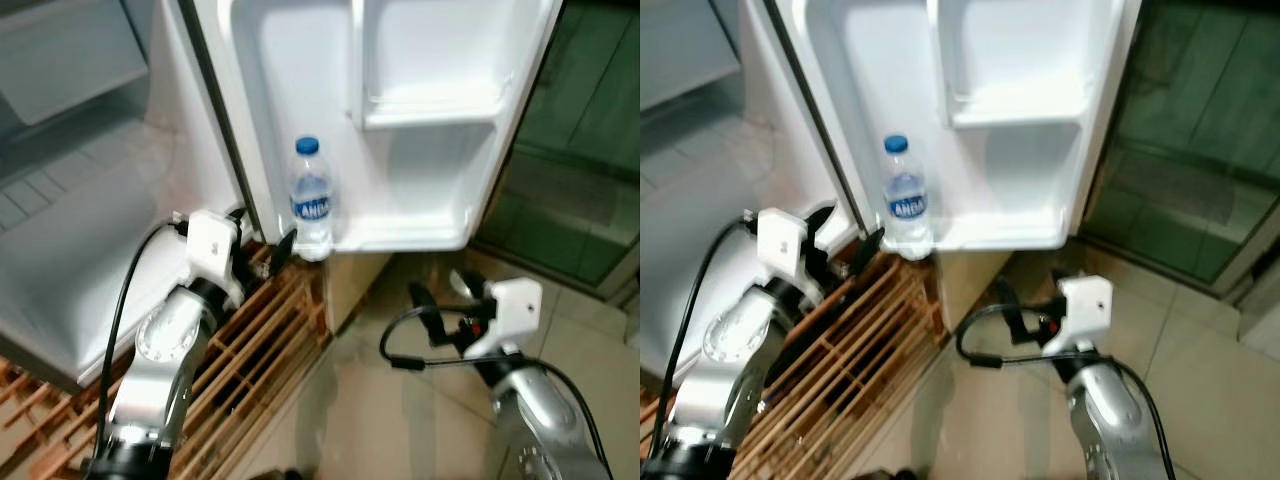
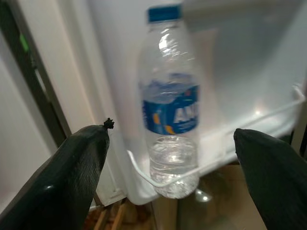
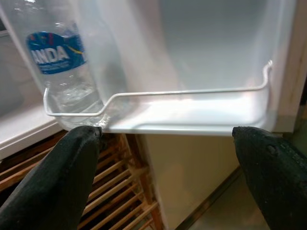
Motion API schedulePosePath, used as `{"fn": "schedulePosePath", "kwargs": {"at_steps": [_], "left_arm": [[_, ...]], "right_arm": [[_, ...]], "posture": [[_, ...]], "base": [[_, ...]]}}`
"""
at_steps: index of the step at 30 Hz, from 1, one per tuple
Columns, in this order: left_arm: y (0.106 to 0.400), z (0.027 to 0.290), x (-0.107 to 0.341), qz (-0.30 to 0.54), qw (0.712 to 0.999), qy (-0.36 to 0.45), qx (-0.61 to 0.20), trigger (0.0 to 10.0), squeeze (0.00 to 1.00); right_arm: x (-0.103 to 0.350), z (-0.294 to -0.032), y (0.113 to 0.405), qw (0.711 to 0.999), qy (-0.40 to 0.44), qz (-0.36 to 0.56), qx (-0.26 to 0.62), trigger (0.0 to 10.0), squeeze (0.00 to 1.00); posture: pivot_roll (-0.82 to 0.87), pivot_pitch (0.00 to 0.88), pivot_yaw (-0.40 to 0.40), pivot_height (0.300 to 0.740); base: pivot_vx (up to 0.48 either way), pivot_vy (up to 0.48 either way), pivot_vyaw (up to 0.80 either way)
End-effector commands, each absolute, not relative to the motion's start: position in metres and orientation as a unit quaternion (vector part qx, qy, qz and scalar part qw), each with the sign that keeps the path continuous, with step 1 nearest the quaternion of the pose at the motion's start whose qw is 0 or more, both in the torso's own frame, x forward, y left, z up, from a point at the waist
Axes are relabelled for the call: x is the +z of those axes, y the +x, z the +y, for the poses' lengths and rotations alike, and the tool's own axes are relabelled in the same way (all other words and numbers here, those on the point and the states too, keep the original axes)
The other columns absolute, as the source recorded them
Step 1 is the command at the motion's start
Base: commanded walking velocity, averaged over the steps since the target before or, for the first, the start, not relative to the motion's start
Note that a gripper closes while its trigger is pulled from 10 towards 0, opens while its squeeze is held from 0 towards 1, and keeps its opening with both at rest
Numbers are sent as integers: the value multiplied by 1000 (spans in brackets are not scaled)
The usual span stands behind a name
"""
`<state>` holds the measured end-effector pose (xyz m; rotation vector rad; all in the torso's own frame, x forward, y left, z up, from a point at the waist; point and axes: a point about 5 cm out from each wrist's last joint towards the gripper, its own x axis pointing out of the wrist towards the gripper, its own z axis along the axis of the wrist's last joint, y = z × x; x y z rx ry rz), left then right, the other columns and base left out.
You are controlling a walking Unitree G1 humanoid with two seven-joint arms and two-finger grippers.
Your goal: Restocking fridge
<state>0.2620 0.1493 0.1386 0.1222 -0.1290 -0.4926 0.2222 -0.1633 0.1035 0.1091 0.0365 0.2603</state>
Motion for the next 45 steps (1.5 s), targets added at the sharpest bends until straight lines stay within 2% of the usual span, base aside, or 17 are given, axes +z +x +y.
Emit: {"fn": "schedulePosePath", "kwargs": {"at_steps": [1, 5, 9, 13, 15, 17, 19, 20, 21, 25, 29, 45], "left_arm": [[257, 154, 129, -38, 967, 115, -223, 10000, 0], [274, 157, 132, -35, 988, 49, -143, 10000, 0], [280, 156, 123, -7, 993, 9, -119, 10000, 0], [271, 165, 77, 70, 991, -58, -94, 10000, 0], [260, 172, 65, 88, 989, -57, -101, 10000, 0], [236, 178, 54, 108, 986, -42, -121, 10000, 0], [234, 177, 55, 104, 986, -36, -123, 10000, 0], [235, 174, 59, 97, 989, -16, -113, 10000, 0], [235, 174, 59, 97, 989, -16, -113, 10000, 0], [248, 162, 67, 53, 992, -24, -111, 10000, 0], [251, 159, 70, 44, 992, -24, -116, 10000, 0], [282, 147, 88, 32, 995, -13, -99, 10000, 0]], "right_arm": [[107, -170, 221, 994, 48, 6, 103, 10000, 0], [106, -180, 230, 999, 20, -2, 41, 10000, 0], [102, -187, 237, 1000, -6, 8, -4, 10000, 0], [94, -192, 238, 998, -33, 32, -31, 10000, 0], [94, -193, 237, 998, -35, 34, -30, 10000, 0], [91, -198, 232, 998, -42, 44, -22, 10000, 0], [91, -200, 232, 998, -43, 46, -22, 10000, 0], [90, -203, 232, 998, -46, 49, -16, 10000, 0], [90, -203, 232, 998, -46, 49, -16, 10000, 0], [89, -204, 242, 998, -47, 50, -4, 10000, 0], [93, -200, 246, 998, -42, 37, 3, 10000, 0], [88, -193, 245, 999, -34, 33, 6, 10000, 0]], "posture": [[-123, 0, 94, 740], [-129, 0, 105, 740], [-130, 0, 103, 740], [-145, 0, 94, 740], [-151, 0, 89, 740], [-152, 0, 52, 740], [-152, 0, 52, 740], [-141, 0, 20, 740], [-141, 0, 20, 740], [-131, 0, 8, 740], [-130, 0, 16, 740], [-142, 0, 51, 740]], "base": [[0, 0, 0], [0, 0, 0], [0, 0, 0], [0, 0, 0], [0, 0, 0], [0, 0, 0], [0, 0, 0], [0, 0, 0], [0, 0, 0], [0, 0, 0], [0, -480, 0], [47, -448, 635]]}}
